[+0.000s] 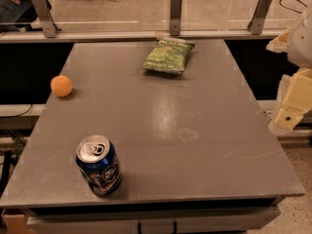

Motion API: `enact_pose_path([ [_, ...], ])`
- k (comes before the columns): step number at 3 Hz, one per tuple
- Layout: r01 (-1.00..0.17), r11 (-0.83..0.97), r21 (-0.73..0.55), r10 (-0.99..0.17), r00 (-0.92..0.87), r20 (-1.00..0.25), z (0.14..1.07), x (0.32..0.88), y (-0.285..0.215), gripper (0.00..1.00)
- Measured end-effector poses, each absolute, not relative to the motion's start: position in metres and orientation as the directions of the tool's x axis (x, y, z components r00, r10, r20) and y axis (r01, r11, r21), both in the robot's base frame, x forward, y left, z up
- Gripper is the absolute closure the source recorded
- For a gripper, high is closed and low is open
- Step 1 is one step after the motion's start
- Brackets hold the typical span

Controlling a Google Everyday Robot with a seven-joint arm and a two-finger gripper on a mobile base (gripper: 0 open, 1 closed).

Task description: Knock pepsi can over

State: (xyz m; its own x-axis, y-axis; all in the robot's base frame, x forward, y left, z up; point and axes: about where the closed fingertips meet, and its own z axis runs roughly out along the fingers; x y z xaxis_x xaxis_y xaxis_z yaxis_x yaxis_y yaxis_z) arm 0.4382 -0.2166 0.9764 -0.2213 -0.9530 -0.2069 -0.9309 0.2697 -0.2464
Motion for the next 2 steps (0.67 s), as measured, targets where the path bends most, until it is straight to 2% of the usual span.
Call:
enact_pose_path([
  [2, -0.933, 0.26, -0.248, -0.953, -0.206, -0.222, 0.9794, 0.4385, -0.2136, 0.0],
])
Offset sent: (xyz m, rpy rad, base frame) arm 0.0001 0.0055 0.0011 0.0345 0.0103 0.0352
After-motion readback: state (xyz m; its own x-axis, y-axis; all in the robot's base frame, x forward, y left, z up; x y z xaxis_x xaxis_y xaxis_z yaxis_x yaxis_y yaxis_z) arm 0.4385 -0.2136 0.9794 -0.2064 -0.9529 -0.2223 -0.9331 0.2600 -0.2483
